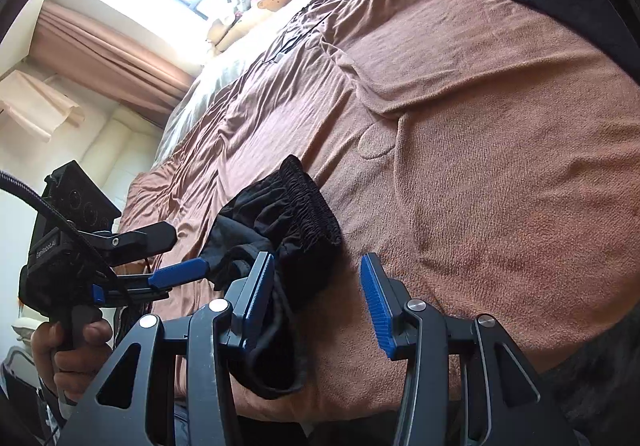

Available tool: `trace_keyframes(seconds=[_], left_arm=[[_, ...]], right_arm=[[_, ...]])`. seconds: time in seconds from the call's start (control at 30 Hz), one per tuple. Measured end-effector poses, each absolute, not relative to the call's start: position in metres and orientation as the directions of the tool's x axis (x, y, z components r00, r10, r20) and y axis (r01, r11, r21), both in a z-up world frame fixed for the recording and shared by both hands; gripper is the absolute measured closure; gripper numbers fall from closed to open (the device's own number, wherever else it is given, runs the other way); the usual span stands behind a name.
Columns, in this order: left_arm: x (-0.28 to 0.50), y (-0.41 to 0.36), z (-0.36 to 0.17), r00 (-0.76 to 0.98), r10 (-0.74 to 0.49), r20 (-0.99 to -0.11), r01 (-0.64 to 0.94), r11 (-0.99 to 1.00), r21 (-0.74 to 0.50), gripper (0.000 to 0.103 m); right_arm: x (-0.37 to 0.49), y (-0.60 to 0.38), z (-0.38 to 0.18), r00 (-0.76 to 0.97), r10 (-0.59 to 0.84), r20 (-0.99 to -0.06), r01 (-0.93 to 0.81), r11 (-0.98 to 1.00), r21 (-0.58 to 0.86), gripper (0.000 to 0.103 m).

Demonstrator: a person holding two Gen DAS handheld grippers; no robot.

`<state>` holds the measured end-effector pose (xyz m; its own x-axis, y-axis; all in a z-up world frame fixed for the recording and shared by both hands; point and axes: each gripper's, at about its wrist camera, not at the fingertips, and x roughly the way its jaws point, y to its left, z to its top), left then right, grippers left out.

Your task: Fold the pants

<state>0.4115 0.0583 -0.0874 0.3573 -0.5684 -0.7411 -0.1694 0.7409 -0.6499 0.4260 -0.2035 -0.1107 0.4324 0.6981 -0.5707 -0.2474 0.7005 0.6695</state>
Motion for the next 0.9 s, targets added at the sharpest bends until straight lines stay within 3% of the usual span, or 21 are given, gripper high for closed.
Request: trace_keyframes(seconds=[0.03, 0.07, 0.13, 0.67, 0.9], left_arm=[[0.408, 0.065, -0.087, 0.367, -0.557, -0.745, -0.176, 0.745, -0.644, 0.022], [0.404, 0.071, -0.088, 0.376, -0.545, -0.750, -0.185, 0.749, -0.637, 0.021], [0.398, 0.085, -0.094, 0.385, -0.526, -0.758, -0.213, 0.749, -0.628, 0.020], [0.373, 0.137, -0.166, 0.398, -0.543, -0.740, -0.351, 0.655, -0.669, 0.019], [0.381, 0.147, -0.178, 0.462, -0.492, -0.738, -0.380, 0.643, -0.665, 0.019]], right_arm=[[0.426, -0.201, -0.111, 0.428, 0.699, -0.572, -0.255, 0.701, 0.666, 0.056], [0.427, -0.197, -0.111, 0.423, 0.699, -0.577, -0.264, 0.704, 0.659, 0.046], [0.427, -0.190, -0.112, 0.415, 0.700, -0.581, -0.280, 0.706, 0.651, 0.037], [0.440, -0.139, -0.130, 0.343, 0.622, -0.704, -0.314, 0.782, 0.538, 0.037], [0.441, -0.128, -0.133, 0.339, 0.606, -0.720, -0.321, 0.794, 0.517, 0.037]])
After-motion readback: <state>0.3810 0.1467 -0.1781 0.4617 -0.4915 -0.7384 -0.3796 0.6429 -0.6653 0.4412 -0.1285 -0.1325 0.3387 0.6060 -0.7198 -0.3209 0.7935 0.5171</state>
